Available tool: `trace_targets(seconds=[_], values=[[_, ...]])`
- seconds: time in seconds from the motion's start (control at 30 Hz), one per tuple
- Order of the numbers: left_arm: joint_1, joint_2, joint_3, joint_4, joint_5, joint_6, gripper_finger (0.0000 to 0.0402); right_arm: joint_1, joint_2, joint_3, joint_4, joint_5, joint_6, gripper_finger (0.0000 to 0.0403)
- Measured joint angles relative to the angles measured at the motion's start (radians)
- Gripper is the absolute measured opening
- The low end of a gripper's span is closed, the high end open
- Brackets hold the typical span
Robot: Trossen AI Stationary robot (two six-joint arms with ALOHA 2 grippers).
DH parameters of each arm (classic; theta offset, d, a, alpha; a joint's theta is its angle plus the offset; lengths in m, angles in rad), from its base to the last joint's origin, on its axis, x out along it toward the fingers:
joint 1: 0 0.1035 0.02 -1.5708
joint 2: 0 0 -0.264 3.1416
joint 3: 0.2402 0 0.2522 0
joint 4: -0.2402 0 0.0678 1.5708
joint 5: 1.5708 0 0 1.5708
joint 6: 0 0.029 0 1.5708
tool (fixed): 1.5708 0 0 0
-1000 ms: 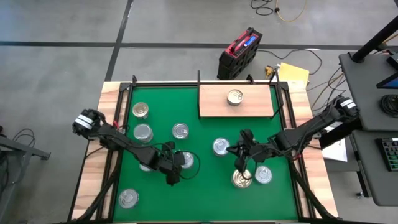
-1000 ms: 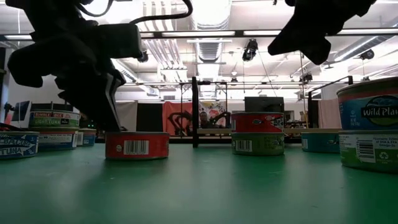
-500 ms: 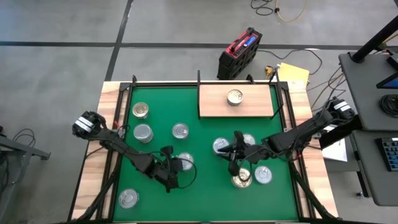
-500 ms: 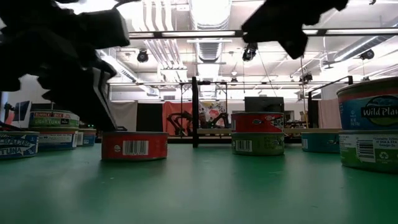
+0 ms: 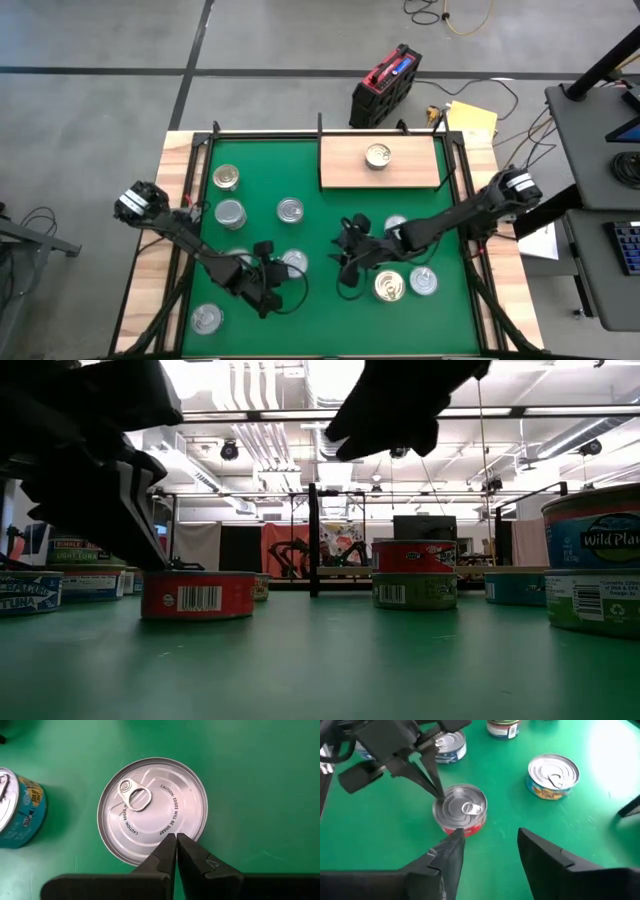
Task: Stack canned seafood by type on shelf
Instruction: Put the red tuna can on the shelf
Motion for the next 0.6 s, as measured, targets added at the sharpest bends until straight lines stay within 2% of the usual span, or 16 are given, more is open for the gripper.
trace_targets(seconds=[0.2,0.6], values=[[-0.030,0.005,-0.030,0.020,-0.043,-0.069,0.0000,-0.017,0.069,0.071,-0.036,-0.004,-0.010,0.0192],[-0.089,0.011,-0.050,0.060,-0.093,-0.130,0.0000,-0.069,0.113,0.077,0.031,-0.081,0.002,0.0199]])
